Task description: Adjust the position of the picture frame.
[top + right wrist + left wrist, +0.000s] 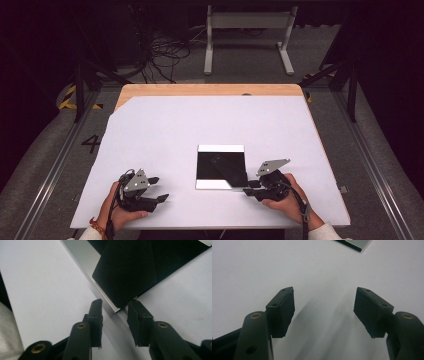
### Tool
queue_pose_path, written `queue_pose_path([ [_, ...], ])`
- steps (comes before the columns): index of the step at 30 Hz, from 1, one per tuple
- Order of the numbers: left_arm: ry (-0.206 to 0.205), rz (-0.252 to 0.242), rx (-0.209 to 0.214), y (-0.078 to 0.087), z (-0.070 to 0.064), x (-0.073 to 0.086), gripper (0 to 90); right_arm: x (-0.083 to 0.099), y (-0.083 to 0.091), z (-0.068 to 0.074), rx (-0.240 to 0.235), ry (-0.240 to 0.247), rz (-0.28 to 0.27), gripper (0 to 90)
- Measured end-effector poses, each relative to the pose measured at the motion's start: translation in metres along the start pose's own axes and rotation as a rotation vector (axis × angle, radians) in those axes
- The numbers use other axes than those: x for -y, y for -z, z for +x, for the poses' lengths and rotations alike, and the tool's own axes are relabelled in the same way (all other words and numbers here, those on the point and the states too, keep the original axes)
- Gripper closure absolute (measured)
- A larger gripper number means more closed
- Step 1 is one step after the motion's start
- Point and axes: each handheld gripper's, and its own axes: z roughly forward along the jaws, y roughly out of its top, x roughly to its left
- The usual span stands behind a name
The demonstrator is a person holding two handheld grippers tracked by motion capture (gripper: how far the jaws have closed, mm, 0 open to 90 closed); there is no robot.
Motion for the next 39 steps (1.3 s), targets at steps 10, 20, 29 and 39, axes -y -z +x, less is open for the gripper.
queue_pose_path([
  [10, -0.002, 0.016, -0.001, -0.003, -0.001, -0.001, 31.9, -0.002, -0.004, -0.014, -0.089, -0.183, -0.106, 54.6],
  [20, -0.007, 0.026, 0.002, -0.007, -0.003, -0.003, 31.2, -0.006, -0.008, -0.025, -0.199, -0.305, -0.196, 50.2],
  [29, -0.009, 0.044, -0.011, -0.011, -0.002, -0.004, 28.1, -0.006, -0.013, -0.031, -0.232, -0.339, -0.164, 48.8],
  [39, -0.012, 0.04, -0.003, -0.014, -0.004, -0.007, 26.2, -0.01, -0.016, -0.037, -0.212, -0.375, -0.202, 42.3],
])
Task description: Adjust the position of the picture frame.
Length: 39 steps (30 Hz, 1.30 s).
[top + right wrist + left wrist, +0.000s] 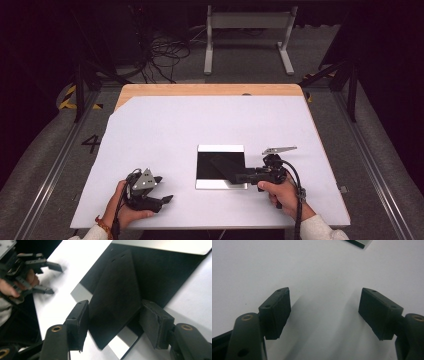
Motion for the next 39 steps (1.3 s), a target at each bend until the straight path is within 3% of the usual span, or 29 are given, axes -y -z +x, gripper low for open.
queue_pose_path([
  [6, 0.005, -0.024, -0.001, 0.001, 0.0, -0.001, 24.6, -0.005, -0.008, 0.001, -0.015, -0.008, -0.019, 45.1],
  [12, 0.016, -0.055, -0.011, 0.003, 0.001, -0.001, 21.7, -0.007, -0.014, 0.0, 0.001, -0.008, -0.026, 51.5],
  [14, 0.019, -0.109, -0.014, 0.008, 0.002, -0.002, 21.2, -0.007, -0.014, -0.002, -0.007, -0.01, -0.027, 53.2],
  [16, 0.023, -0.129, -0.012, 0.009, 0.004, -0.003, 19.7, -0.007, -0.014, -0.003, -0.008, -0.009, -0.03, 53.8],
  [25, 0.01, -0.138, -0.04, 0.01, 0.003, -0.003, 18.1, -0.007, -0.014, -0.002, -0.004, -0.012, -0.02, 53.8],
  [34, 0.003, -0.173, -0.031, 0.012, 0.004, -0.003, 17.5, -0.005, -0.013, -0.001, -0.015, -0.018, -0.01, 50.3],
  [39, 0.001, -0.159, -0.028, 0.01, 0.004, -0.003, 17.4, -0.005, -0.013, -0.002, -0.018, -0.018, -0.017, 51.9],
])
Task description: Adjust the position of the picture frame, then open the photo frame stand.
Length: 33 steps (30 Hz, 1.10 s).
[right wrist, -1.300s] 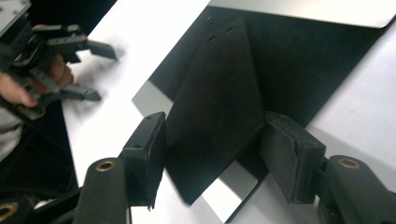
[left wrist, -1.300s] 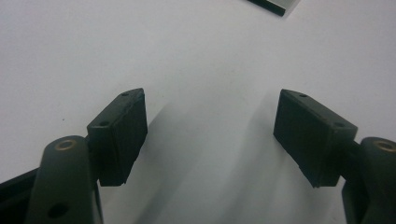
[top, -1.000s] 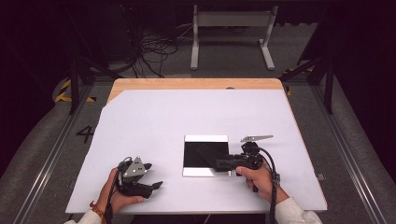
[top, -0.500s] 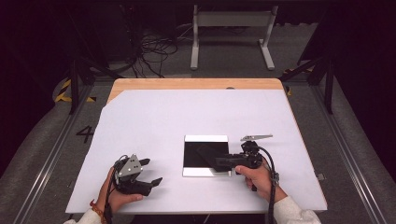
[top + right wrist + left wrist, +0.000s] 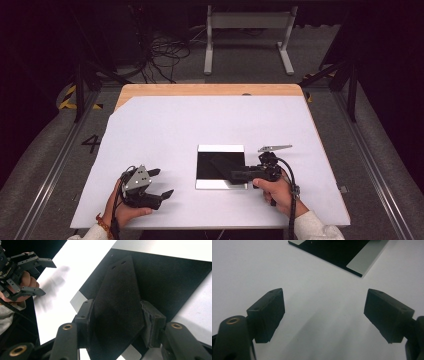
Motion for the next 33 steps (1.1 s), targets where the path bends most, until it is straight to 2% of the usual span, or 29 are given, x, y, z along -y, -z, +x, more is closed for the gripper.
queue_pose_path([
  [7, 0.012, -0.004, 0.017, 0.0, 0.001, 0.001, 17.3, 0.0, 0.0, 0.0, 0.011, 0.013, 0.002, 52.8],
  [22, 0.047, -0.015, 0.017, 0.003, 0.002, 0.003, 17.3, 0.002, 0.0, 0.002, 0.02, 0.022, -0.004, 52.8],
  [27, 0.043, -0.031, 0.023, -0.005, 0.003, -0.005, 17.3, 0.005, 0.0, 0.003, 0.023, 0.028, -0.018, 53.0],
  [33, 0.049, -0.037, 0.067, -0.026, 0.006, -0.021, 17.3, 0.008, 0.002, 0.004, 0.024, 0.035, -0.028, 53.2],
])
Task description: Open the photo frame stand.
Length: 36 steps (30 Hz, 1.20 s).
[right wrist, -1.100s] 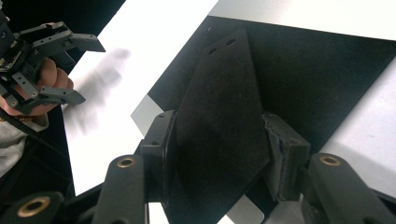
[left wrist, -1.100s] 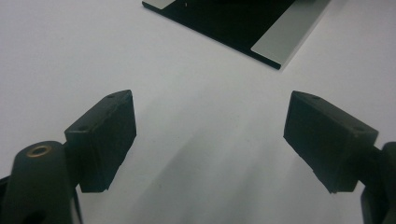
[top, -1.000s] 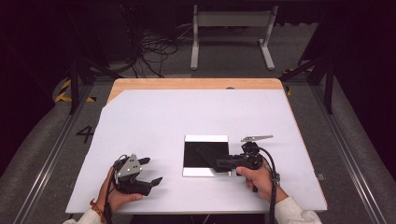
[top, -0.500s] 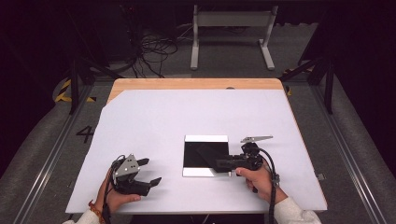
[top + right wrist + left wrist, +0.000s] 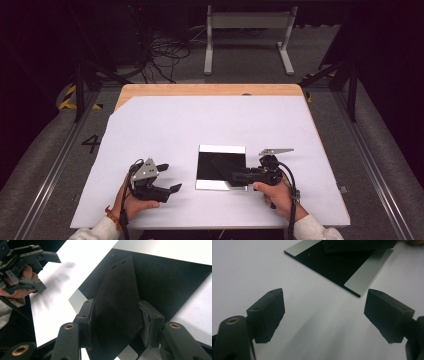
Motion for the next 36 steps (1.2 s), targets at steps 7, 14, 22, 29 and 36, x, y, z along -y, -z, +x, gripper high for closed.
queue_pose_path([
  [7, -0.001, 0.026, 0.037, -0.022, -0.001, -0.014, 16.6, 0.003, 0.002, 0.003, 0.011, 0.026, -0.012, 53.5],
  [14, 0.032, 0.054, 0.081, -0.043, 0.003, -0.023, 16.0, 0.003, 0.003, 0.005, 0.008, 0.049, -0.016, 53.7],
  [22, 0.033, 0.117, 0.092, -0.061, 0.006, -0.03, 15.0, 0.003, 0.004, 0.009, 0.023, 0.116, -0.034, 54.3],
  [29, 0.029, 0.15, 0.118, -0.067, 0.006, -0.034, 14.4, 0.004, 0.006, 0.014, 0.028, 0.179, -0.05, 56.5],
  [36, 0.019, 0.159, 0.15, -0.075, 0.007, -0.039, 14.2, 0.005, 0.008, 0.017, 0.032, 0.216, -0.061, 57.6],
])
